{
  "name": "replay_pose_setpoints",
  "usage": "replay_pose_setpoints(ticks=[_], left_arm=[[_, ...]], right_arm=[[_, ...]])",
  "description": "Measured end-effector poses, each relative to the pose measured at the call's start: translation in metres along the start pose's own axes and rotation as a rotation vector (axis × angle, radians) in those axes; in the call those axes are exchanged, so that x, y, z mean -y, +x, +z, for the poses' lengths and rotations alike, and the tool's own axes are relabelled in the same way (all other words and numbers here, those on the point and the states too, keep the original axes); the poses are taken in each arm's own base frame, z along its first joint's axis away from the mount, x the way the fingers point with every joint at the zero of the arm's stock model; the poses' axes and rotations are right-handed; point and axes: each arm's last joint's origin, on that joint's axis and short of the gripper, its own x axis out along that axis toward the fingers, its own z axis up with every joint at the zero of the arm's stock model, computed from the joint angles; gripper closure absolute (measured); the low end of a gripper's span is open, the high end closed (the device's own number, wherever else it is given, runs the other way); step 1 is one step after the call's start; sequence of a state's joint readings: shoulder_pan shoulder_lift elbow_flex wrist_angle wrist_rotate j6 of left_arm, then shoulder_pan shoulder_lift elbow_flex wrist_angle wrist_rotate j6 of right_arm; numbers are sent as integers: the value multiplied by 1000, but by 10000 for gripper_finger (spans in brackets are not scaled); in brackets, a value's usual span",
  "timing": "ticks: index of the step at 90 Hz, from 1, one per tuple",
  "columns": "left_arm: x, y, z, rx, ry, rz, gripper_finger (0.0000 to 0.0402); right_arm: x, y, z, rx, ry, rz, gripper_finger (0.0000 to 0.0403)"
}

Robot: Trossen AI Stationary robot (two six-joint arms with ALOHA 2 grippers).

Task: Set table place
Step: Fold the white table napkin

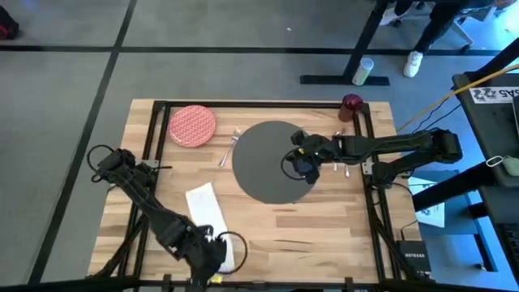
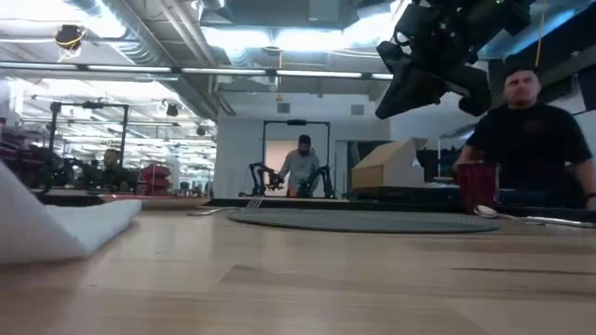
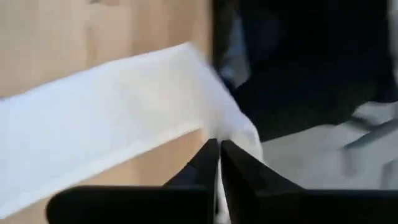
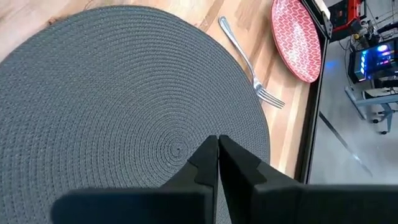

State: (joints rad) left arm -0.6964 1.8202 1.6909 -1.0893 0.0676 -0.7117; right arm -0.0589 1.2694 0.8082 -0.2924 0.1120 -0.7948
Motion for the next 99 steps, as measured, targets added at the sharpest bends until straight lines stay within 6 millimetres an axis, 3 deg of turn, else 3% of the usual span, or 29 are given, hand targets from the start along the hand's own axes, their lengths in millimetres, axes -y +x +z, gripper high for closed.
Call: replay_pose_setpoints(ticks=[24, 53, 86, 99], left_arm=[[-46, -6, 12, -131, 37, 148, 401], [-86, -15, 17, -209, -48, 351, 401], [-99, -16, 28, -128, -137, 385, 401], [-96, -1, 34, -80, -54, 282, 394]], right_arm=[[0, 0, 0, 0, 0, 0, 403], [0, 0, 0, -1, 0, 1, 403], [-1, 0, 1, 44, 1, 46, 403], [-2, 0, 2, 74, 1, 76, 403]])
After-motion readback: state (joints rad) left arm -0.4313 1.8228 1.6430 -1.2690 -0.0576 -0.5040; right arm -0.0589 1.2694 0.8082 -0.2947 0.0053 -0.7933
